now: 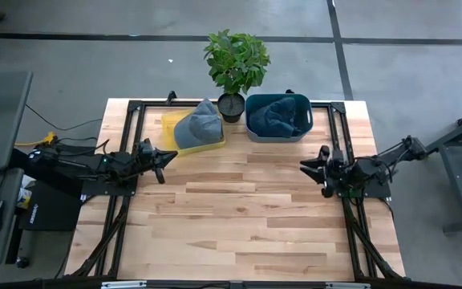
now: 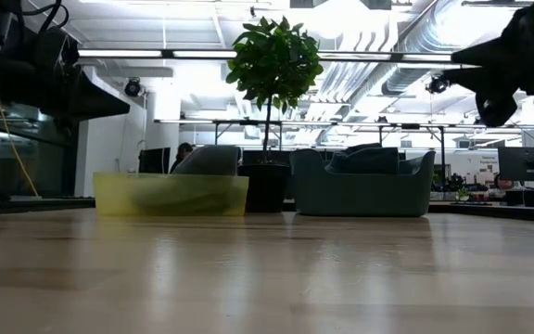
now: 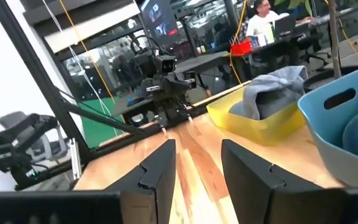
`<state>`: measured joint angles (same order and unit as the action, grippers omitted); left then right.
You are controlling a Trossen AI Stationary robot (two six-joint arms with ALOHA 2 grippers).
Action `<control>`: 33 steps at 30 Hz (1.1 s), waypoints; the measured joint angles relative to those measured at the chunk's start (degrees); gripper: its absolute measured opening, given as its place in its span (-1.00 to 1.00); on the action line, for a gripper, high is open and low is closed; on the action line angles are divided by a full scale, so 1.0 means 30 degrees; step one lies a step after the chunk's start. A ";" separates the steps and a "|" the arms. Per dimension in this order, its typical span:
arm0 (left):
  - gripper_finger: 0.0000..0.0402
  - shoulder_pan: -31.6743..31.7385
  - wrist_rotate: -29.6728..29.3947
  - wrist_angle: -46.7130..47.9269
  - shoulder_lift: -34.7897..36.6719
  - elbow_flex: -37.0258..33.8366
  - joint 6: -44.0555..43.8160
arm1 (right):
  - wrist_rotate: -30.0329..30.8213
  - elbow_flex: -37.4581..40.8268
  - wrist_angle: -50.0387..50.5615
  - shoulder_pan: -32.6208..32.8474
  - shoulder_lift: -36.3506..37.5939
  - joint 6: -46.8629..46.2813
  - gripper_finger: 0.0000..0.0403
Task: Pick & Place hat
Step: Return to Home Position
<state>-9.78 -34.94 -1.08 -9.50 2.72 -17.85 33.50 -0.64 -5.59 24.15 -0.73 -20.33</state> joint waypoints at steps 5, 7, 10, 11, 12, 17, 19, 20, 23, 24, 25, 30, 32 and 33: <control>-0.99 0.0000 0.0000 0.0002 0.0000 0.0007 0.0000 | -0.0860 0.0022 0.0247 -0.0796 -0.0149 0.1278 -0.39; -0.99 0.0000 0.0000 0.0007 0.0000 0.0007 0.0000 | -0.1232 0.0022 0.0284 -0.1134 -0.0331 0.2187 -0.39; -0.99 0.0000 0.0007 0.0007 0.0000 0.0007 0.0000 | -0.1830 0.0022 0.0343 -0.1476 -0.0719 0.3463 -0.39; -0.99 0.0000 0.0000 0.0007 0.0000 0.0007 0.0000 | -0.1909 0.0022 0.0347 -0.1557 -0.0825 0.3663 -0.39; -0.99 0.0000 0.0000 0.0007 0.0000 0.0013 0.0000 | -0.1946 0.0022 0.0356 -0.1599 -0.0953 0.3826 -0.39; -0.99 0.0000 0.0000 0.0007 0.0000 0.0015 0.0000 | -0.1761 0.0022 0.0382 -0.1722 -0.1399 0.6114 -0.39; -0.99 0.0000 0.0000 0.0007 0.0000 0.0015 -0.0005 | -0.1471 0.0022 0.0375 -0.1715 -0.1392 0.6445 -0.39; -0.99 0.0000 0.0000 0.0007 0.0000 0.0015 -0.0002 | -0.1173 0.0022 0.0367 -0.1715 -0.1392 0.6568 -0.39; -0.99 0.0000 0.0000 0.0007 0.0000 0.0015 -0.0007 | -0.0084 0.0029 0.0334 -0.1715 -0.1392 0.7521 -0.39; -0.99 0.0000 0.0007 0.0007 0.0000 0.0015 -0.0007 | 0.0181 0.0029 0.0324 -0.1715 -0.1392 0.7833 -0.39; -0.99 0.0000 0.0000 0.0007 0.0000 0.0015 -0.0007 | 0.0279 0.0029 0.0327 -0.1715 -0.1392 0.8055 -0.39; -0.99 0.0000 0.0003 0.0007 0.0000 0.0015 -0.0007 | 0.0165 0.0029 0.0331 -0.1715 -0.1392 0.8441 -0.39; -0.99 0.0000 0.0000 0.0007 0.0000 0.0015 -0.0007 | 0.0160 0.0029 0.0338 -0.1715 -0.1392 0.8441 -0.39; -0.99 0.0000 0.0007 0.0007 0.0000 0.0015 -0.0007 | 0.0160 0.0036 0.0332 -0.1715 -0.1392 0.8442 -0.39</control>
<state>-9.78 -34.92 -1.06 -9.50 2.76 -17.87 33.98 -0.54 -4.60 19.00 -4.91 5.00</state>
